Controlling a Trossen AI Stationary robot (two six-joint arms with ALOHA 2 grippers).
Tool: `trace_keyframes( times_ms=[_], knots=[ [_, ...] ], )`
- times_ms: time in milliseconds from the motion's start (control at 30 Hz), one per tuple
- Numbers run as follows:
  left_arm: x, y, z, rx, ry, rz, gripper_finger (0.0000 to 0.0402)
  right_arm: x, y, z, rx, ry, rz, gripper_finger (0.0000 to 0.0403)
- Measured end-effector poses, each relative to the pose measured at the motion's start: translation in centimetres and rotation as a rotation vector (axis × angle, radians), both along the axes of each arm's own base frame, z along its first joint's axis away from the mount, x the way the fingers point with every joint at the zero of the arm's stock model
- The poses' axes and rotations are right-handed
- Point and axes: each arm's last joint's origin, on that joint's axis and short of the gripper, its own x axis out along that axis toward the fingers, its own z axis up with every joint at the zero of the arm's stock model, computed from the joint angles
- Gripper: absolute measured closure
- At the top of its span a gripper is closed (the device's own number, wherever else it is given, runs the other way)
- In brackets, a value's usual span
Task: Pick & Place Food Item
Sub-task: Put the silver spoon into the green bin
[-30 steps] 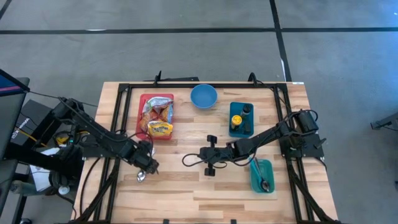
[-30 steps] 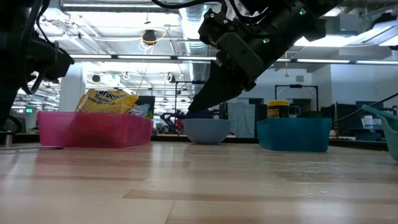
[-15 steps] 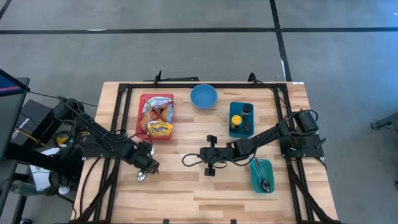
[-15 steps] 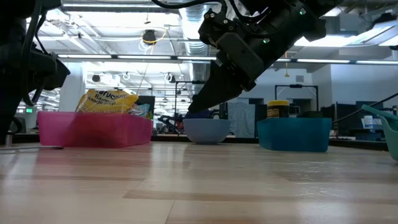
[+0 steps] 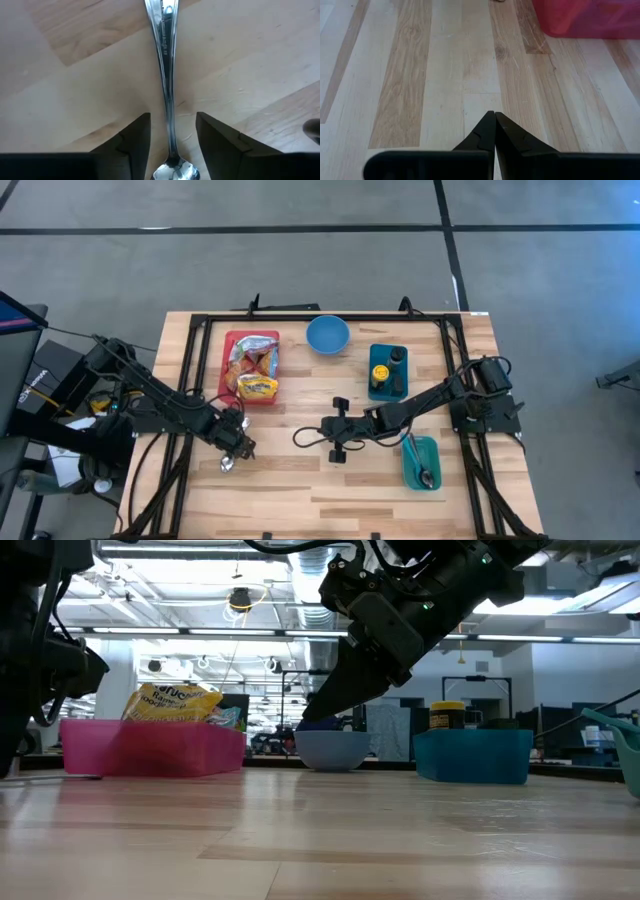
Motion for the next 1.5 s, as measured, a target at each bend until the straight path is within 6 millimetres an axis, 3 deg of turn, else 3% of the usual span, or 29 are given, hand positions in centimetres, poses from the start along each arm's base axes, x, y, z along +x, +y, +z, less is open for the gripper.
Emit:
trace_keyframes(
  times_ms=[1500],
  knots=[
    [-1.7, 0.8, -0.2, 0.051, 0.196, -0.015, 0.0343, 0.0, 0.0, 0.0, 0.007, -0.001, -0.006, 0.0403]
  ],
)
